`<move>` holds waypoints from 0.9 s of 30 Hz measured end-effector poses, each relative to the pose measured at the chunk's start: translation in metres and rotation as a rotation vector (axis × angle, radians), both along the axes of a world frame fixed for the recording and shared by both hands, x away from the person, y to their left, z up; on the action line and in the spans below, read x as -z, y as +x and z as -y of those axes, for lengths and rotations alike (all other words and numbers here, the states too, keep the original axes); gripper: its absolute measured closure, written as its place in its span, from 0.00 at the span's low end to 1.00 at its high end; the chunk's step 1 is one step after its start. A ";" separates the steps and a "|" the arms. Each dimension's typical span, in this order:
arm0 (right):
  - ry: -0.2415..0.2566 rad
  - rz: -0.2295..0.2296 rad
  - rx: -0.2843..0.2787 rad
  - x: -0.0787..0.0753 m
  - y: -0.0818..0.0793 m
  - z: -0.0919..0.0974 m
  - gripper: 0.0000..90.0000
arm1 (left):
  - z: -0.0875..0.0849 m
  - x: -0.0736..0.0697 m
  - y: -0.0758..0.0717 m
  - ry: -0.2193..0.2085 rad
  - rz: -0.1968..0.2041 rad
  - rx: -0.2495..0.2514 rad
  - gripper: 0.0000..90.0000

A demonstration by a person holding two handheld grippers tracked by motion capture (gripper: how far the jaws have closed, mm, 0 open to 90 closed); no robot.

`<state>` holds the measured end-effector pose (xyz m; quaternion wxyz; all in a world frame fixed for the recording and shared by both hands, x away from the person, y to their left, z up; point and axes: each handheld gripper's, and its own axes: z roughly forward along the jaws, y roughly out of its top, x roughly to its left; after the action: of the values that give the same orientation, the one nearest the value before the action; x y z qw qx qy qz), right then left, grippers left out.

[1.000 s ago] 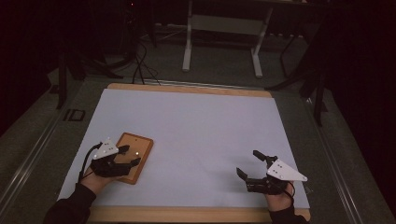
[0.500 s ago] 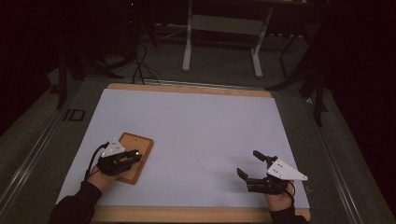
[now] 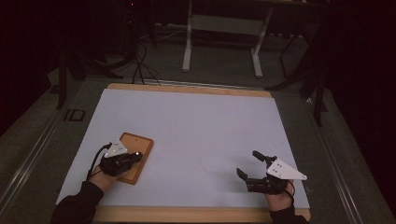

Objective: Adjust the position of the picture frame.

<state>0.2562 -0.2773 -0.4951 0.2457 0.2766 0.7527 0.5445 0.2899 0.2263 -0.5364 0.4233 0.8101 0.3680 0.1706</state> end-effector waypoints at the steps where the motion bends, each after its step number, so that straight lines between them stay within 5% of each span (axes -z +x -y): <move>1: -0.001 0.000 -0.001 0.000 0.000 0.000 0.14 | 0.000 0.001 -0.001 -0.002 0.007 0.000 0.94; 11: 0.006 -0.012 0.000 0.001 0.002 0.001 0.14 | -0.001 0.000 -0.003 -0.012 0.024 -0.017 0.95; 17: 0.013 -0.015 -0.001 0.001 0.002 0.002 0.14 | -0.007 -0.006 -0.003 -0.059 0.021 -0.027 0.95; 27: 0.012 -0.010 0.004 0.001 0.002 0.002 0.14 | -0.004 -0.013 -0.003 -0.046 0.004 -0.014 0.95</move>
<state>0.2582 -0.2794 -0.4960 0.2416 0.2824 0.7501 0.5470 0.2868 0.2305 -0.5235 0.4412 0.7973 0.3766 0.1668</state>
